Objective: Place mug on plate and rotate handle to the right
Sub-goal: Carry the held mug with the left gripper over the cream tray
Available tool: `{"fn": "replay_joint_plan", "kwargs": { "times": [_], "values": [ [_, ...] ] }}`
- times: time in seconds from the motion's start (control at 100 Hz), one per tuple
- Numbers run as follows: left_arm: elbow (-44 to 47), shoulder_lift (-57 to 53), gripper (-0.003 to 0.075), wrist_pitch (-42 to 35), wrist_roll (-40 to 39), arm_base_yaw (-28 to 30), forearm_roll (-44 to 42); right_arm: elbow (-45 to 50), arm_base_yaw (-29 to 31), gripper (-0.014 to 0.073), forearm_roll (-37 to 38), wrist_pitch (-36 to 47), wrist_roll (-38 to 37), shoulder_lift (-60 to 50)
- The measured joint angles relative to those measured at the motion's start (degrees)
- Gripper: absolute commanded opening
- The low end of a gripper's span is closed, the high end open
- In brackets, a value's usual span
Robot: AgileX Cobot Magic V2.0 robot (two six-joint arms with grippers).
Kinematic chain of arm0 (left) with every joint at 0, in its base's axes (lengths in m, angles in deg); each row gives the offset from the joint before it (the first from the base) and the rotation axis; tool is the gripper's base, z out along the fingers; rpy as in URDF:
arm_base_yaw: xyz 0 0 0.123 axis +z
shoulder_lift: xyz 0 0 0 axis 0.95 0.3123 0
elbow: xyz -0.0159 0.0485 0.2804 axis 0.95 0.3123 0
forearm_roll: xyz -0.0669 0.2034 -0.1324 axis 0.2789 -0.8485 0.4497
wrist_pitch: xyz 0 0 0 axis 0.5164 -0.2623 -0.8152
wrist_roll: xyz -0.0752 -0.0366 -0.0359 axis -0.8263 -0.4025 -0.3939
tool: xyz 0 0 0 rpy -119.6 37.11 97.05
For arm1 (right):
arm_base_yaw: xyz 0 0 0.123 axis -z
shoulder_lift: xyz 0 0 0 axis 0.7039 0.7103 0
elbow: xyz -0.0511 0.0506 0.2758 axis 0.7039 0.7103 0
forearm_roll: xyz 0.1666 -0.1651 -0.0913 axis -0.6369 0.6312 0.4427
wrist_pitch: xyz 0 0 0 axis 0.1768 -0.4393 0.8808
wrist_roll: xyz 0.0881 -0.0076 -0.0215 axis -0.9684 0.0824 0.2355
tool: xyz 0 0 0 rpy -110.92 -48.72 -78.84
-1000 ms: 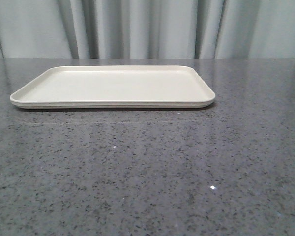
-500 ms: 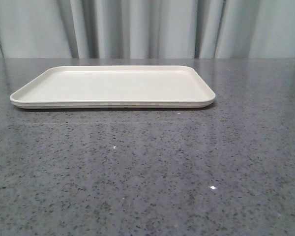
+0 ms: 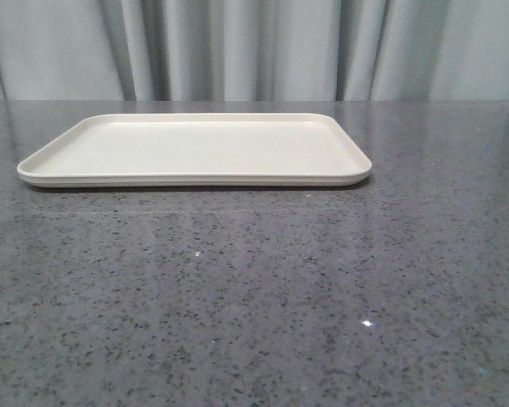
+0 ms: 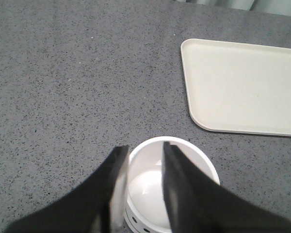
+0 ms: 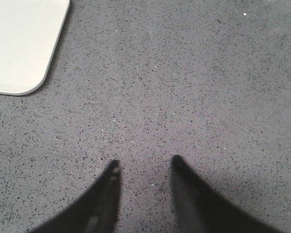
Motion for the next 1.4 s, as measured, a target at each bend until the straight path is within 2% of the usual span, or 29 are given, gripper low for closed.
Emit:
{"fn": "replay_joint_plan", "kwargs": {
  "times": [0.07, 0.12, 0.33, 0.95, 1.401],
  "values": [
    [0.0, 0.0, 0.0482, 0.0, 0.24, 0.0, 0.0, 0.0, 0.0, 0.0608, 0.0, 0.1, 0.0, 0.0],
    [0.0, 0.0, 0.0503, 0.1, 0.24, 0.0, 0.0, 0.0, 0.0, 0.0626, 0.0, 0.43, 0.0, 0.0],
    [0.0, 0.95, 0.046, 1.02, 0.24, 0.0, 0.0, 0.0, 0.0, 0.0625, 0.0, 0.9, 0.0, 0.0],
    [0.0, 20.99, 0.046, 2.95, 1.65, 0.0, -2.08, 0.0, 0.0, 0.0625, 0.0, 1.8, 0.0, 0.0],
    [0.0, 28.05, 0.0459, 4.5, 5.57, 0.0, -2.08, 0.0, 0.0, 0.0625, 0.0, 1.98, 0.0, 0.0]
  ]
}}
